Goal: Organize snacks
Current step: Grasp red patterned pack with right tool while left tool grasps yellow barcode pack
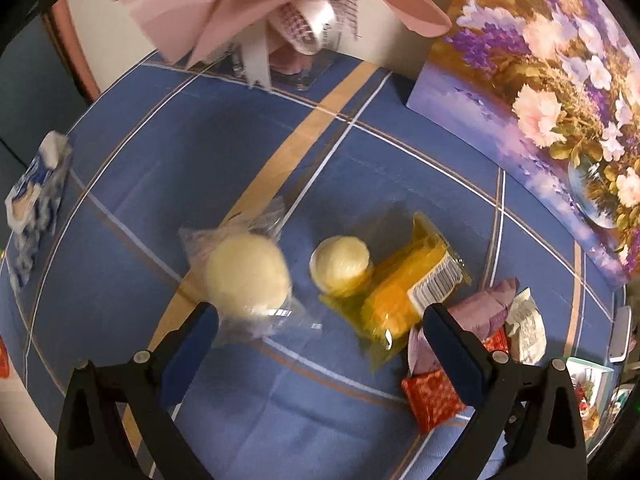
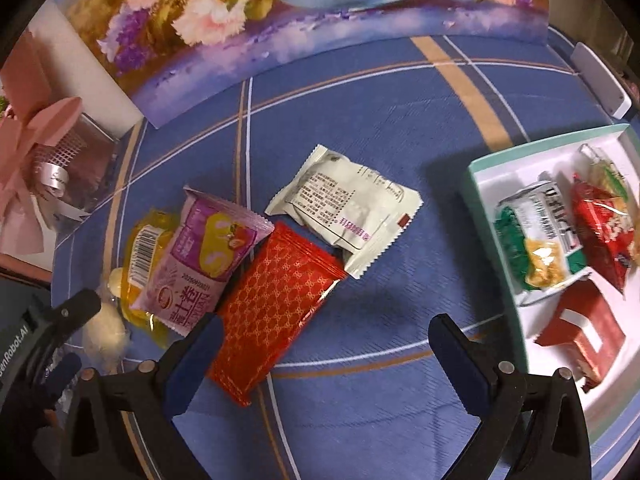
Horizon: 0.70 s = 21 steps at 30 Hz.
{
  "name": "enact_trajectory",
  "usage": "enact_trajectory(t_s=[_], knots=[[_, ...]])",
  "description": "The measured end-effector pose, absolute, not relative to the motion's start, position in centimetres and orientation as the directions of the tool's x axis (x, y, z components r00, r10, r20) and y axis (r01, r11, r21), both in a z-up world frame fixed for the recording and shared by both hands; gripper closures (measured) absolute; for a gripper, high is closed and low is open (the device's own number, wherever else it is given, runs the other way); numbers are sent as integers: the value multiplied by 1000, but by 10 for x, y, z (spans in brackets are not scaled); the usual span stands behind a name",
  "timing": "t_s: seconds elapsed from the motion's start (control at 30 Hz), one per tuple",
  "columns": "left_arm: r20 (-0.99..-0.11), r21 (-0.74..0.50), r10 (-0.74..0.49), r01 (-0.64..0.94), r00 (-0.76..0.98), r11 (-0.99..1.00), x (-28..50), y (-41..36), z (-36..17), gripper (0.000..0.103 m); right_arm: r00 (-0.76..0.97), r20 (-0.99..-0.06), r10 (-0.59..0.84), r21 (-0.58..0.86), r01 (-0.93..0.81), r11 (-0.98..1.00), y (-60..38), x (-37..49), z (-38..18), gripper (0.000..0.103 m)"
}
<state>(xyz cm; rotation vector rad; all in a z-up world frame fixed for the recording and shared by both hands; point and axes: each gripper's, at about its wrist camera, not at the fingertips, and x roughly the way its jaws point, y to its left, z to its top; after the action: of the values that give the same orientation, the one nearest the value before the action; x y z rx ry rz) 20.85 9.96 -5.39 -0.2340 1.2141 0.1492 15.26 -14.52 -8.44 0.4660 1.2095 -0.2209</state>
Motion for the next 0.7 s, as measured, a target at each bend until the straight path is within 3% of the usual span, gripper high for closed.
enact_trajectory(t_s=[0.4, 0.7], knots=[[-926, -30, -41, 36, 376, 999, 243, 61, -57, 1, 322, -940, 112, 249, 428, 869, -134, 183, -104, 0], [-927, 41, -24, 165, 375, 985, 254, 37, -70, 1, 301, -953, 41, 165, 399, 902, -112, 199, -110, 0]])
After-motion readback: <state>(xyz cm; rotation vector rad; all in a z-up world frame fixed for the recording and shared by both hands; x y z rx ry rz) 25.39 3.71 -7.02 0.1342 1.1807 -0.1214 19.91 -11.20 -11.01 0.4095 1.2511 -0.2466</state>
